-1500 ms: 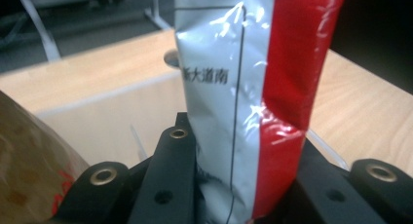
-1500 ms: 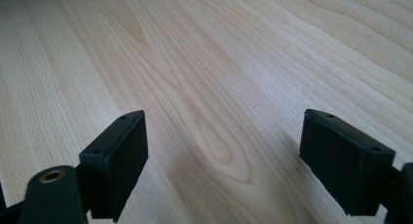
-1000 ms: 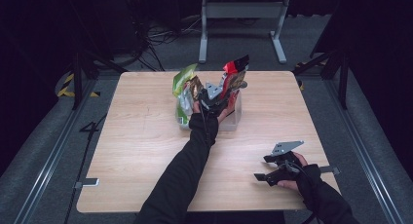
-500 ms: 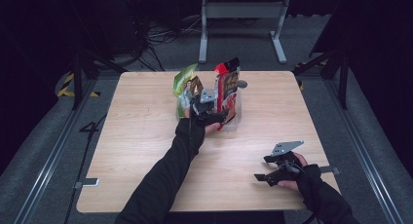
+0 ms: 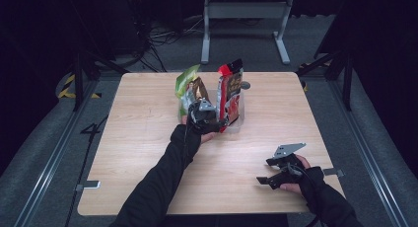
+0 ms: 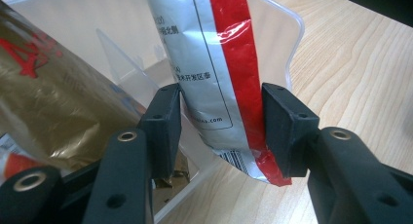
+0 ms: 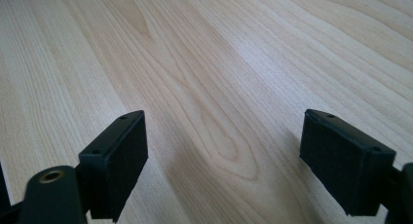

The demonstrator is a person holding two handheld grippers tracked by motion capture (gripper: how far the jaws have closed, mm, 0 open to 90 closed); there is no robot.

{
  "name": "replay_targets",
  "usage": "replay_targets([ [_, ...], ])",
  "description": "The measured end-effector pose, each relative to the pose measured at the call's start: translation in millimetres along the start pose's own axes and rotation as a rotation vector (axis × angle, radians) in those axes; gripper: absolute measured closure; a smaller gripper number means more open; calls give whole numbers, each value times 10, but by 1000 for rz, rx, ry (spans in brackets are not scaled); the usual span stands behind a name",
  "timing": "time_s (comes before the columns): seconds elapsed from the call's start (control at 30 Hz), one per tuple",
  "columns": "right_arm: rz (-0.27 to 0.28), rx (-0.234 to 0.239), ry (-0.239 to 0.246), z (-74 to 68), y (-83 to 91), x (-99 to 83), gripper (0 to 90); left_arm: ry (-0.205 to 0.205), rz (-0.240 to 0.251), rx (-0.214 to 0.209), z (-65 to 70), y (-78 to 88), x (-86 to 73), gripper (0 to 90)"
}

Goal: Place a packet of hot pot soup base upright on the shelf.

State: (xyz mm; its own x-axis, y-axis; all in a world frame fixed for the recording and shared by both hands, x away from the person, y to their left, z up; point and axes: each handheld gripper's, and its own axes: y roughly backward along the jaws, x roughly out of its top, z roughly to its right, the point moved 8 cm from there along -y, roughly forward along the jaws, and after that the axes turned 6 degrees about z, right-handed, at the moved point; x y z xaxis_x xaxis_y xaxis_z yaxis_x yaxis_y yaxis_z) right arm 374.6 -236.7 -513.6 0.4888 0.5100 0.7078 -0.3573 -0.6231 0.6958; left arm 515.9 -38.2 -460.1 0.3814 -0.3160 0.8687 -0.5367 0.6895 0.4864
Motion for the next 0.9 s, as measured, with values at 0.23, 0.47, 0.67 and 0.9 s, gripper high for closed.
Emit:
replay_targets([
  [0.23,1,1,0,-4,-7,3,185,-37,-38,6,-16,-55,46,541],
  [0.47,3,1,1,1,4,2,185,-16,15,-7,-23,4,99,590],
  [0.67,1,6,3,-21,-10,11,186,-65,1,27,-35,-65,160,605],
  [0.9,-4,15,10,-45,-27,10,186,-101,-13,58,-40,-248,161,620],
])
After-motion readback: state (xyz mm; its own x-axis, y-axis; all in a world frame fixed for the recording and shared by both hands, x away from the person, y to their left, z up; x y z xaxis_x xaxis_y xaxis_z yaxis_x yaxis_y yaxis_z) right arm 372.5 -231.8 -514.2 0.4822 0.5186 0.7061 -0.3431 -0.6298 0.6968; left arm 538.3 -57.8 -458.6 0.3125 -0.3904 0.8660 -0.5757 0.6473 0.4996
